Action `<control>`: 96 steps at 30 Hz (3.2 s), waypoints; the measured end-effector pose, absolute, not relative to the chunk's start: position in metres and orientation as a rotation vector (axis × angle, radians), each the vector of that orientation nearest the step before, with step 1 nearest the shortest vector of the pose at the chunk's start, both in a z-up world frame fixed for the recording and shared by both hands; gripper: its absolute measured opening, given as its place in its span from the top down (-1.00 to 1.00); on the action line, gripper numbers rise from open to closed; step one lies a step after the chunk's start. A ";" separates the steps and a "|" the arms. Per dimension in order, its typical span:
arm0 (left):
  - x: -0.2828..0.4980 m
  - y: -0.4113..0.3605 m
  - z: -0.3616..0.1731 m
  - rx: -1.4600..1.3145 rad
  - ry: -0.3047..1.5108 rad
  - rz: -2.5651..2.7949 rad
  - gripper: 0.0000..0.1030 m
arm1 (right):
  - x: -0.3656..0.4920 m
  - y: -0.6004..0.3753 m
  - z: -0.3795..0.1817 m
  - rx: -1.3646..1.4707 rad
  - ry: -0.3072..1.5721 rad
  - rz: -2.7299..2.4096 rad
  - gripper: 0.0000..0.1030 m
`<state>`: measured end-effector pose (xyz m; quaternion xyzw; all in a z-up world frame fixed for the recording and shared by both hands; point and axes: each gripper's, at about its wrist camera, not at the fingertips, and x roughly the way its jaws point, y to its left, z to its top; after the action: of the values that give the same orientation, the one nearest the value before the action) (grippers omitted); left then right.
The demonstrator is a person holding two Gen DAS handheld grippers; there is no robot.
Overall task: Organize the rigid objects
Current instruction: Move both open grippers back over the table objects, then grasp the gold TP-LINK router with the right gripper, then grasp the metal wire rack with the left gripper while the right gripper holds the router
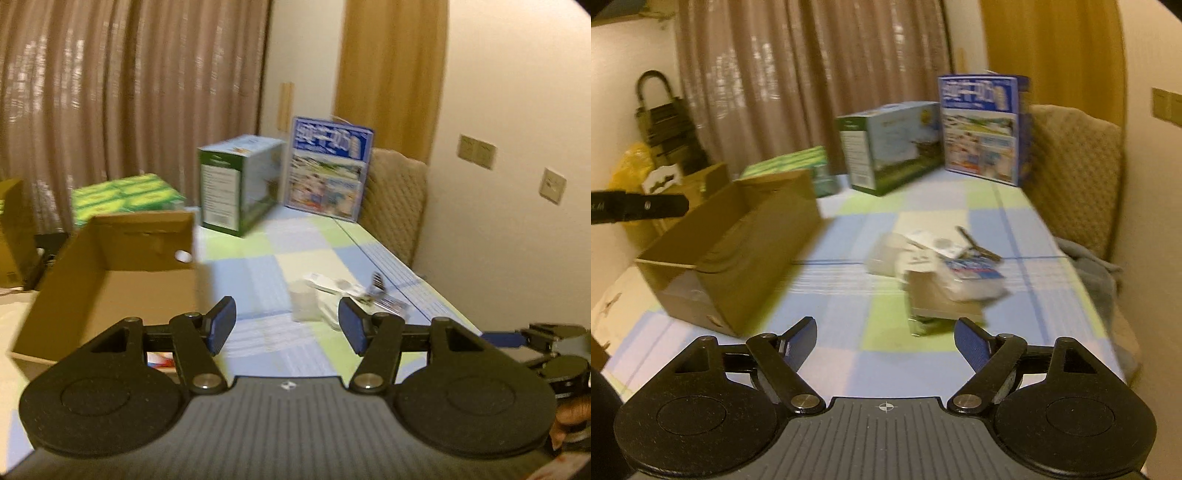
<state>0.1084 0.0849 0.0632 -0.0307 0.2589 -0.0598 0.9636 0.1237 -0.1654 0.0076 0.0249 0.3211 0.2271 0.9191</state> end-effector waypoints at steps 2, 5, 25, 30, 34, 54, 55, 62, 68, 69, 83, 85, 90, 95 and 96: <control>0.115 0.071 0.053 -0.063 0.542 -0.150 -0.10 | 0.128 -0.178 0.005 0.057 0.662 0.445 -0.54; 0.126 0.052 0.036 -0.050 0.562 -0.178 -0.10 | 0.136 -0.191 -0.002 0.058 0.667 0.425 -0.55; 0.203 0.046 -0.058 -0.035 0.706 -0.207 -0.10 | 0.259 -0.187 -0.077 0.217 0.844 0.461 -0.83; 0.212 0.051 -0.069 -0.088 0.740 -0.223 -0.10 | 0.281 -0.182 -0.086 0.208 0.859 0.463 -0.83; 0.215 0.053 -0.071 -0.104 0.752 -0.227 -0.10 | 0.293 -0.175 -0.093 0.210 0.881 0.473 -0.83; 0.199 0.066 -0.060 -0.128 0.707 -0.156 -0.11 | 0.261 -0.157 -0.098 0.365 1.034 0.714 -0.65; 0.197 0.066 -0.058 -0.127 0.699 -0.153 -0.11 | 0.258 -0.159 -0.096 0.355 1.019 0.687 -0.65; 0.185 0.045 -0.062 -0.100 0.707 -0.190 -0.34 | 0.220 -0.185 -0.060 0.180 0.814 0.521 -0.65; 0.188 0.011 -0.077 -0.015 0.732 -0.228 -0.53 | 0.204 -0.207 -0.065 0.116 0.807 0.368 -0.65; 0.190 0.006 -0.080 -0.012 0.741 -0.222 -0.53 | 0.204 -0.212 -0.067 0.119 0.809 0.352 -0.65; 0.213 -0.030 -0.111 -0.046 0.749 -0.067 -0.37 | 0.218 -0.239 -0.069 0.232 0.821 0.261 -0.65; 0.211 -0.028 -0.110 -0.028 0.750 -0.070 -0.22 | 0.218 -0.237 -0.070 0.238 0.827 0.269 -0.65; 0.199 -0.016 -0.103 0.037 0.768 -0.095 -0.02 | 0.217 -0.227 -0.070 0.236 0.836 0.307 -0.65; 0.188 -0.003 -0.098 0.057 0.761 -0.102 -0.02 | 0.214 -0.216 -0.073 0.223 0.849 0.341 -0.65; 0.188 -0.002 -0.098 0.053 0.754 -0.101 -0.02 | 0.214 -0.214 -0.073 0.220 0.850 0.346 -0.65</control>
<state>0.1880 -0.0018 -0.0982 0.0257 0.3678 -0.0493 0.9282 0.2137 -0.2141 -0.0730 0.1060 0.4095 0.1664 0.8907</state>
